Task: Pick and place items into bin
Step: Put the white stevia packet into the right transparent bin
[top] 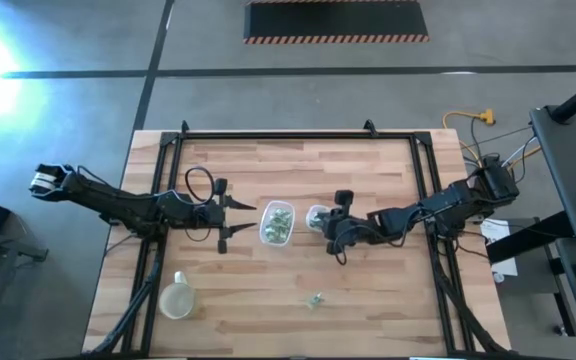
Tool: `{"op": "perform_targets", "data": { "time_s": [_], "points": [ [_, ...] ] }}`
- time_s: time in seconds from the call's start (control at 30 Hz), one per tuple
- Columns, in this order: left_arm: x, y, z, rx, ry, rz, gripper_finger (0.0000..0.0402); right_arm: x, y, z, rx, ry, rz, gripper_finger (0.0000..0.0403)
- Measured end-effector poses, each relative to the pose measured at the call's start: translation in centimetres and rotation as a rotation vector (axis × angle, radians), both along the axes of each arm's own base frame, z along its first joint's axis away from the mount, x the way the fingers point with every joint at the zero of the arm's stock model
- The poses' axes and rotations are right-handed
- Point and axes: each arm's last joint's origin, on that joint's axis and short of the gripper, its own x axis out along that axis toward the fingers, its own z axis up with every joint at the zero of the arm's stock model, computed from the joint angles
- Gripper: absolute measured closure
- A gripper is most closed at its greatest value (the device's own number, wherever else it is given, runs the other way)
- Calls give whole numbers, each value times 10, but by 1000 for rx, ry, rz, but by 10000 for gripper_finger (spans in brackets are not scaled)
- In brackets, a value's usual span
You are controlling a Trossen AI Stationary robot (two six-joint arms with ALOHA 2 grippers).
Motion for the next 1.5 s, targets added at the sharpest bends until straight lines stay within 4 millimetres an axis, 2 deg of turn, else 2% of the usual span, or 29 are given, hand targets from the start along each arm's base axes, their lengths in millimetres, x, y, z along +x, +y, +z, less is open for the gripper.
{"op": "perform_targets", "data": {
  "time_s": [0.7,1.0,1.5],
  "points": [
    [1,0,-1,2,6,0,240,-7,-3,-10,-12,-55,21,394],
    [6,-1,-4,2,4,1,239,-6,-2,-10,51,-59,83,391],
    [8,-2,-5,4,5,1,239,-7,-2,-9,31,-58,97,292]
  ]
}}
